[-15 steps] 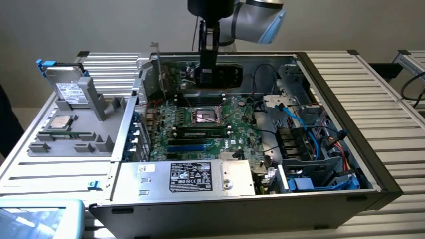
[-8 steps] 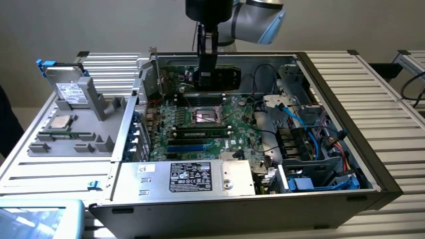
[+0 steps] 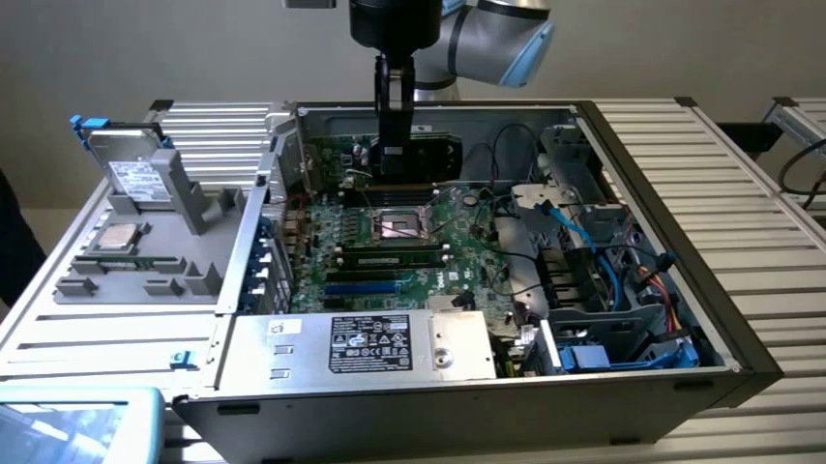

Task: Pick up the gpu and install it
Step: 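Insert the gpu into the slot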

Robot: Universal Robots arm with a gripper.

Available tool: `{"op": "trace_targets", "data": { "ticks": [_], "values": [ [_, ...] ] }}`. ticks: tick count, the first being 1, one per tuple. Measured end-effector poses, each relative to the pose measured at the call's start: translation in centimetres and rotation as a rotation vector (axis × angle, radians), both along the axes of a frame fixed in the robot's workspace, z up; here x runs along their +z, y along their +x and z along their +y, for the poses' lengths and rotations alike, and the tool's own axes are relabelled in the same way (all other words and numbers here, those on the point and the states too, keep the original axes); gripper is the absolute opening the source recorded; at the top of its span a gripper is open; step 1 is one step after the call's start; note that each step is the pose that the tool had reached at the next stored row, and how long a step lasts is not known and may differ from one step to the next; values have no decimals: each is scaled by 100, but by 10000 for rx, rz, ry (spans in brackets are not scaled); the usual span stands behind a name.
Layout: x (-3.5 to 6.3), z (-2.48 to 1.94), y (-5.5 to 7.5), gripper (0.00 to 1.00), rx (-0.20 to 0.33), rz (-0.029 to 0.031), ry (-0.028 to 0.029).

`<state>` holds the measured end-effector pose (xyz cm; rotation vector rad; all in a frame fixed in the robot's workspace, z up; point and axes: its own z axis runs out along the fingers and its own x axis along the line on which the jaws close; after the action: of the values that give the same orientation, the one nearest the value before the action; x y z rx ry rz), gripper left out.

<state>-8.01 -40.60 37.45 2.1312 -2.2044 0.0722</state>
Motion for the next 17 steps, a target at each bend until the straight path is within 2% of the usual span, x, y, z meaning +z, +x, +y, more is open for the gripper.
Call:
{"op": "trace_targets", "data": {
  "ticks": [7, 12, 17],
  "values": [
    [-127, 0, -20, 28, -1, -5, -1],
    [-218, -7, -105, 28, 0, -6, -1],
    [-266, -57, -142, 28, 3, -5, 6]
  ]
}}
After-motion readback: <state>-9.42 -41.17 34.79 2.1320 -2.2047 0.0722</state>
